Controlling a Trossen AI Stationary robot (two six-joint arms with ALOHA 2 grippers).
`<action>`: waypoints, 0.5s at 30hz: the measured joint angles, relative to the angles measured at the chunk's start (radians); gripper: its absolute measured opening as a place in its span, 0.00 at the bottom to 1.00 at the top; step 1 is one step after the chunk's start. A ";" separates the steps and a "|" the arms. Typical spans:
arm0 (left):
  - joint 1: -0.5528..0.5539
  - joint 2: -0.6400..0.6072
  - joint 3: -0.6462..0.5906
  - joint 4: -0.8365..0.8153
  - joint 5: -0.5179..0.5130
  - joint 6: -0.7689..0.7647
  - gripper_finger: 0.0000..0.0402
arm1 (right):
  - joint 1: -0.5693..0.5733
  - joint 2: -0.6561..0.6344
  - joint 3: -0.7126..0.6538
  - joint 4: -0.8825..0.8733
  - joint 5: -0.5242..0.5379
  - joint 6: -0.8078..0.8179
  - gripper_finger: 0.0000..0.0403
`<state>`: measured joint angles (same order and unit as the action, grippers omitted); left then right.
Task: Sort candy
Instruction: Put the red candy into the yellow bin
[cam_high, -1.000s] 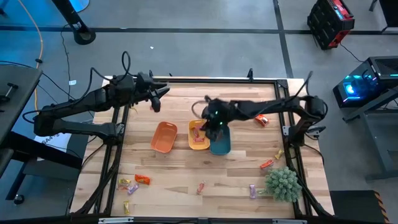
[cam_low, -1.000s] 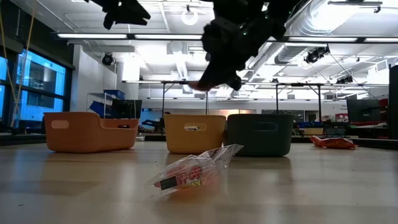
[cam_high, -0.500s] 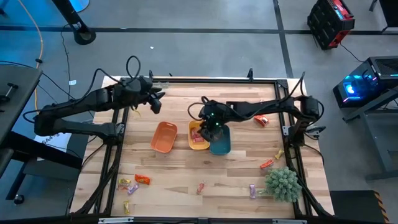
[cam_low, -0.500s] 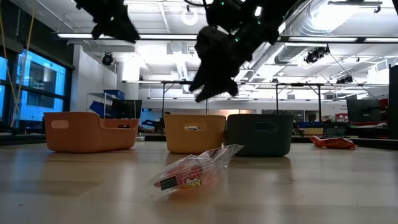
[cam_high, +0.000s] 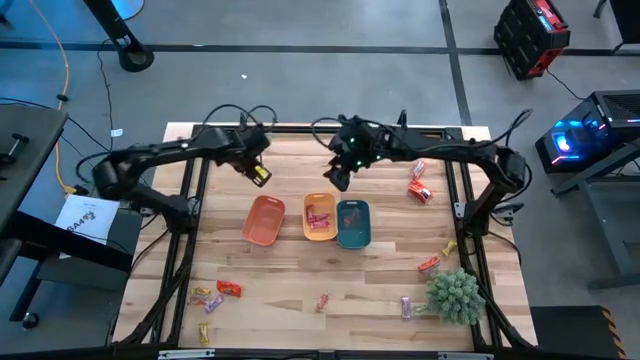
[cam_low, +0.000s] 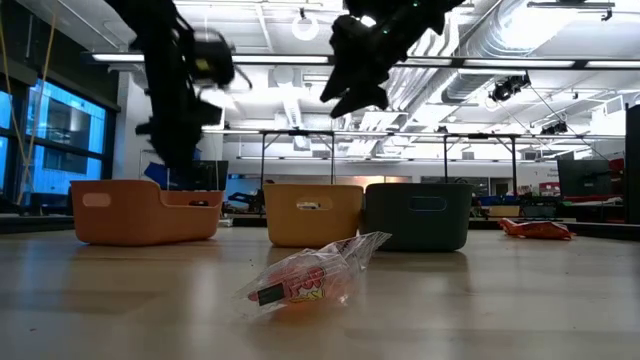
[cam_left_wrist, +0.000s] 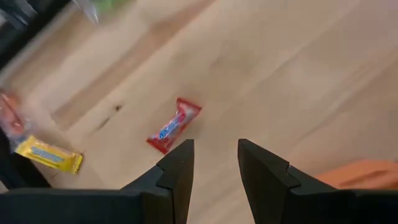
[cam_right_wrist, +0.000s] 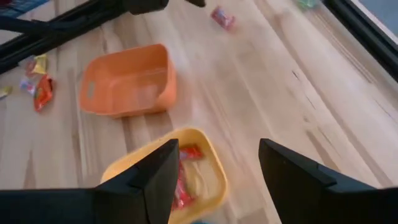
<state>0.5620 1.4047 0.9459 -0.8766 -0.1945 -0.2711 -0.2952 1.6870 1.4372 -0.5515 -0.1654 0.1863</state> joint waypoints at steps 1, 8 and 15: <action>0.009 0.028 0.000 -0.008 0.001 0.014 0.30 | -0.006 -0.007 0.000 -0.017 -0.001 0.005 0.53; 0.094 0.173 0.000 0.017 -0.025 0.140 0.37 | 0.000 -0.021 0.001 -0.073 -0.001 0.015 0.53; 0.167 0.268 0.000 0.076 0.068 0.215 0.43 | 0.023 -0.022 0.001 -0.073 -0.002 0.045 0.53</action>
<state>0.7294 1.6723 0.9459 -0.8009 -0.1268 -0.0560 -0.2724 1.6650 1.4384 -0.6242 -0.1669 0.2310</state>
